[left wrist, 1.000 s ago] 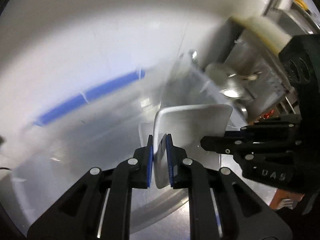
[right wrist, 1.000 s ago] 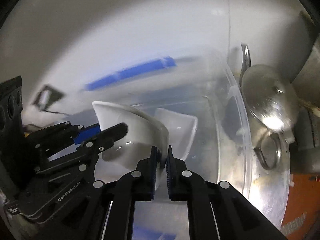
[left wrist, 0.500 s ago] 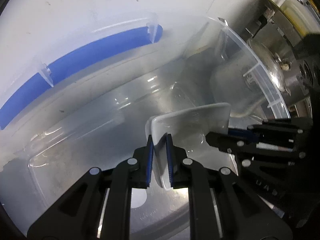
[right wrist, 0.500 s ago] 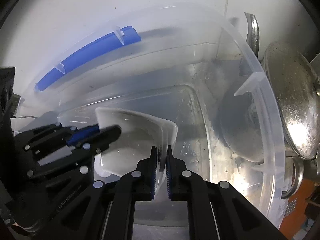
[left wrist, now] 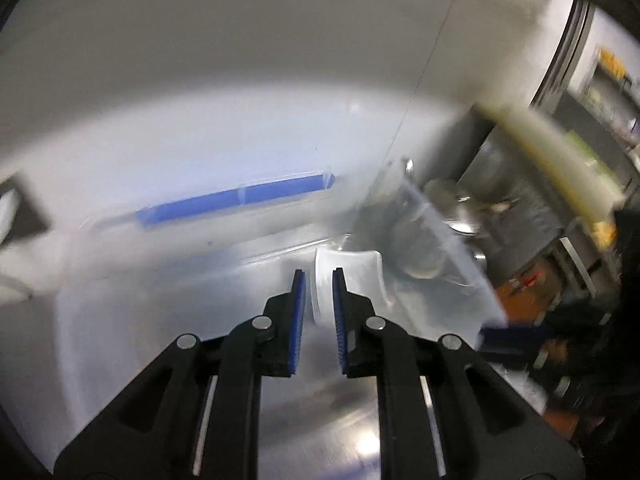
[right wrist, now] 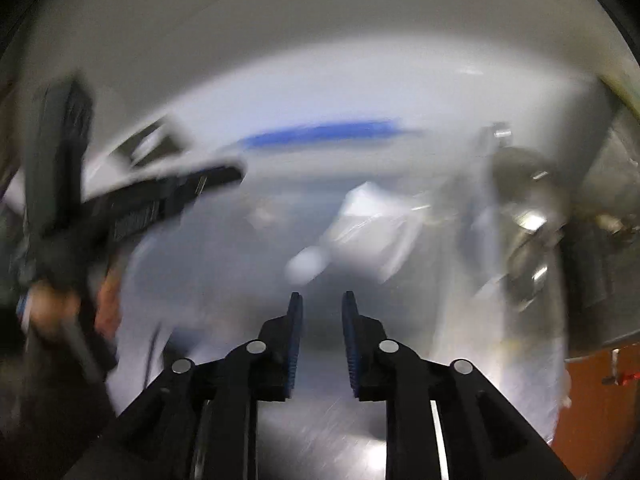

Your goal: Organize utensils

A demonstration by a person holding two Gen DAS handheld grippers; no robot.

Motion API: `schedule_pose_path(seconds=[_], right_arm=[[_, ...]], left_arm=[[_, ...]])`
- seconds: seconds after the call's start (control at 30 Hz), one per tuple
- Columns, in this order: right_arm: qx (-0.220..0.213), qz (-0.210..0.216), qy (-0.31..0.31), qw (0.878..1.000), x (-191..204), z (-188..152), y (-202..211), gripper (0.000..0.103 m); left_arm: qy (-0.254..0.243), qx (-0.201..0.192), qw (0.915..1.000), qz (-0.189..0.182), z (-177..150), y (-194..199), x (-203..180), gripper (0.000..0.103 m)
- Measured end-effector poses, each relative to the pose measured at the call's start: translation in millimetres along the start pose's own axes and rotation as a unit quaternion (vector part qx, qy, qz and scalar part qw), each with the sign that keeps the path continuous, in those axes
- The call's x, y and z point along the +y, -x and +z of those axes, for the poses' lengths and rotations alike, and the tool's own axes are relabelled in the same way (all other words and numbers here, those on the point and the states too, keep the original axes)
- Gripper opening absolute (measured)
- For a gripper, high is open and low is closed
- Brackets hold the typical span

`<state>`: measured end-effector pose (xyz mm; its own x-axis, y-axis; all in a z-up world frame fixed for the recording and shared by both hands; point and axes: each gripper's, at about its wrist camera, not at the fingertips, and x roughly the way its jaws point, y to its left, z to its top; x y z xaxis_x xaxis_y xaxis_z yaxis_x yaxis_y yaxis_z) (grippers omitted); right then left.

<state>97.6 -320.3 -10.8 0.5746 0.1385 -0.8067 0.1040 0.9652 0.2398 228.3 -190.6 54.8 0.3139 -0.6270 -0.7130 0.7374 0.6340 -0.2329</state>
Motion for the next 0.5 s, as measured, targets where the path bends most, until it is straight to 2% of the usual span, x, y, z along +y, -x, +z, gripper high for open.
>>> schedule_pose_path(seconds=[0.03,0.07,0.1,0.13,0.17,0.27,0.37,0.5], right_arm=[[0.021,0.017,0.025,0.999,14,-16,-6,0.027],[0.047,0.032,0.046,0.997,28,-34,-15,0.029],[0.087,0.047,0.068,0.993,47,-59,-37,0.029],[0.111,0.048,0.078,0.99,54,-71,-53,0.029],[0.151,0.04,0.09,0.984,66,-91,-78,0.029],[0.211,0.038,0.098,0.972,85,-120,-123,0.029],[0.231,0.04,0.088,0.968,96,-129,-144,0.029],[0.229,0.034,0.089,0.969,110,-131,-148,0.029]], left_arm=[[0.016,-0.01,0.9998,-0.005,-14,17,4,0.026],[0.036,-0.017,0.9991,-0.009,-29,33,9,0.045],[0.065,-0.025,0.9975,-0.01,-52,52,15,0.053],[0.084,-0.028,0.9961,-0.006,-69,63,20,0.056],[0.1,-0.027,0.9946,0.005,-87,72,24,0.056],[0.152,-0.008,0.9872,0.047,-145,90,39,0.056],[0.204,0.012,0.9769,0.062,-190,102,59,0.056],[0.256,0.026,0.9634,0.076,-232,111,72,0.056]])
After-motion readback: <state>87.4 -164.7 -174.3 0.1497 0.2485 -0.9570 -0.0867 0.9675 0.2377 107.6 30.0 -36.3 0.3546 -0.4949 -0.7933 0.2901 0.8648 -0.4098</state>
